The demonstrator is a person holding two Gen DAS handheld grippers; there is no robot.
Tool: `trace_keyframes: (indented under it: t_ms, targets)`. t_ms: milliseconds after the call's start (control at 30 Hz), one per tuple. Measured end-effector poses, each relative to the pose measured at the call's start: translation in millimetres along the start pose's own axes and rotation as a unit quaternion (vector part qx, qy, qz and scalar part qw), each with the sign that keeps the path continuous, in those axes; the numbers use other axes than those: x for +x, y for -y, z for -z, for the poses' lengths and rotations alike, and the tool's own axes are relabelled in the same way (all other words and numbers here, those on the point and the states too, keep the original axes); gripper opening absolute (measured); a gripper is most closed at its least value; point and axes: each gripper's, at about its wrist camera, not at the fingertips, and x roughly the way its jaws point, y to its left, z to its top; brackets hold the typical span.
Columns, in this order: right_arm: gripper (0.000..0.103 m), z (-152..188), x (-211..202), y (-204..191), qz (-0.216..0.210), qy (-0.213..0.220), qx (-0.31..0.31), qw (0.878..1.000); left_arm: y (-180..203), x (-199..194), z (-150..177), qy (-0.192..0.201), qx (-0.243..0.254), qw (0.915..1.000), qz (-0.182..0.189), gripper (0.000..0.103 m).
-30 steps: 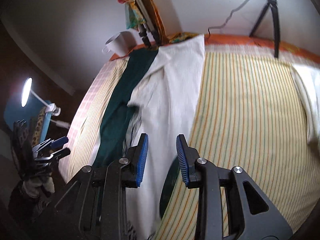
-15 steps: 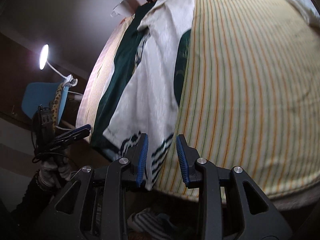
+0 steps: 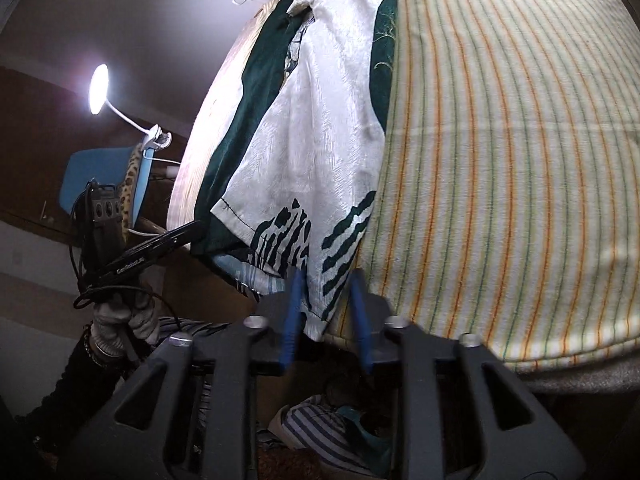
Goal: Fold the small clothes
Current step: 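Grasp the printed hem end of the strip with both tools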
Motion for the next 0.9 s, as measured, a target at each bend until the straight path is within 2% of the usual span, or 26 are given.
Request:
trace_keyframes:
  t_ms: [33,133,233,300,433,533,733,900]
  targets:
    - [0.006,0,3,0,0.002,-0.005,-0.002,1.0,1,-3,0,0.003,0.004,1.0,0.002,0.0]
    - [0.003,0,-3,-4,0.01,0.0,-0.014,1.0,5,-21,0,0.023,0.019,0.9995,0.003,0.0]
    - [0.003,3,-27,-7,-0.023,0.019,-0.019,0.999,3,-36,0,0.039,0.02,0.999,0.008,0.0]
    - [0.003,4,-33,-7,-0.019,0.027,-0.03,0.999,2,-33,4,0.032,0.026,0.9991,0.002,0.0]
    - [0.002,7,-8,10,0.009,-0.013,-0.003,1.0,-5,-11,9,0.0,0.02,0.9998,-0.008,0.0]
    - [0.002,7,-15,8,-0.001,-0.004,-0.008,1.0,-8,-20,9,0.008,0.023,0.9997,-0.002,0.0]
    - [0.002,-4,-21,8,-0.023,0.008,-0.004,1.0,-6,-31,-5,0.025,0.015,0.9995,0.011,0.0]
    - [0.002,-23,-36,2,-0.034,0.033,-0.009,0.999,2,-46,-31,0.055,0.018,0.9982,0.017,0.0]
